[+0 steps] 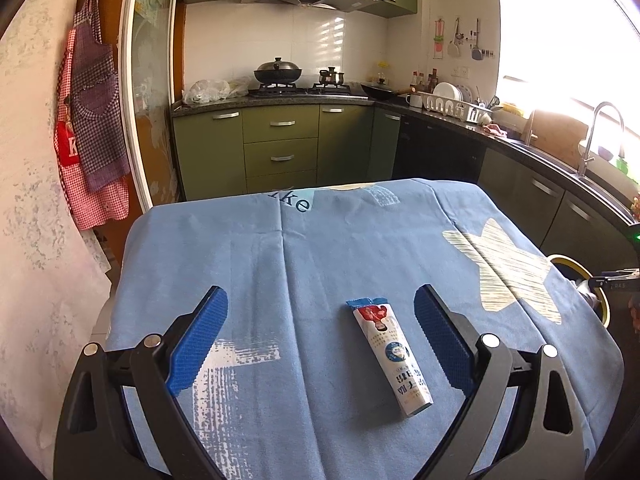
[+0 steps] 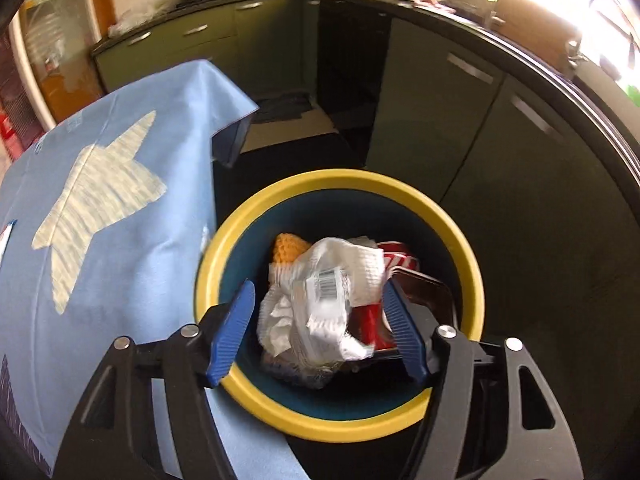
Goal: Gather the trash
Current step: 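Carry the wrapper with the right gripper over the bin and release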
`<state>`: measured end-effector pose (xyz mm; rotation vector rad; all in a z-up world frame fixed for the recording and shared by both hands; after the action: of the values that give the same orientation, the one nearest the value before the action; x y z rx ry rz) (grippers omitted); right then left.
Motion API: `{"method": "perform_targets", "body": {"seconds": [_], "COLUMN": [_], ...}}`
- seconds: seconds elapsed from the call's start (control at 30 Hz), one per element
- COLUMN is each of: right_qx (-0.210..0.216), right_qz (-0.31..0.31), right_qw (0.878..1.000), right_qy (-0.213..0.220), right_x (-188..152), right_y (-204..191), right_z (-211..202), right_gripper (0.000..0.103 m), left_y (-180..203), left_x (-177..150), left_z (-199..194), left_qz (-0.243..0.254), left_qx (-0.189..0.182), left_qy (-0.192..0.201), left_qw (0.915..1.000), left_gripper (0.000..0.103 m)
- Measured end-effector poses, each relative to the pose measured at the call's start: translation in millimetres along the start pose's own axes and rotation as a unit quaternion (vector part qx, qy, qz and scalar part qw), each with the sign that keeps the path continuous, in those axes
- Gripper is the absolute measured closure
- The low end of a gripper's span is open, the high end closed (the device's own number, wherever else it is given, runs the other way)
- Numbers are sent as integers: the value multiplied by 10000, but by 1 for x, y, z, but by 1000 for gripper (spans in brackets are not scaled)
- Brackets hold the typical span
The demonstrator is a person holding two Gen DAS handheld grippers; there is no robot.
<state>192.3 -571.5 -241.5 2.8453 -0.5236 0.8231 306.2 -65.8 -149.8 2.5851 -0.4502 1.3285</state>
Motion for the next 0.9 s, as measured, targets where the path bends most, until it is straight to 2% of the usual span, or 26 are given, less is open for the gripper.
{"method": "perform_targets", "body": {"seconds": [0.13, 0.3, 0.53, 0.7, 0.77, 0.83, 0.9], "right_qx": [220, 475, 680, 698, 757, 806, 837], "right_qz": [658, 1062, 1142, 966, 932, 884, 874], "right_qw": [9974, 9926, 9896, 9902, 9898, 9899, 9897], "right_qy": [186, 359, 548, 721, 765, 758, 763], "right_x": [-5, -18, -24, -27, -27, -28, -29], "right_y": [6, 0, -10, -17, -20, -23, -23], "right_z": [-10, -25, -47, -60, -62, -62, -62], "right_gripper": [36, 34, 30, 29, 29, 29, 29], "left_y": [5, 13, 39, 63, 67, 68, 68], "left_x": [-3, -9, -20, -34, -40, -45, -48], "left_z": [4, 10, 27, 50, 59, 66, 72], "left_qz": [75, 188, 374, 621, 545, 427, 340], "left_qx": [-26, -78, -232, -3, 10, 30, 99], "left_qy": [-72, -194, -580, -1068, -1272, -1419, -1535], "left_qw": [9999, 9996, 9973, 9923, 9904, 9890, 9875], "left_gripper": [10, 10, 10, 10, 14, 25, 29]}}
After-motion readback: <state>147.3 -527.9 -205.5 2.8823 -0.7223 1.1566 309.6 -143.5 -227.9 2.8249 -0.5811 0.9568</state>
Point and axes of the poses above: each gripper's, at about its wrist camera, not at the fingertips, and z roughly the way its jaws point, y to its right, x to its top, the point moved 10 cm from there along z, roughly the way its jaws point, and after that the axes turned 3 degrees about -x, right-handed, at the moved point
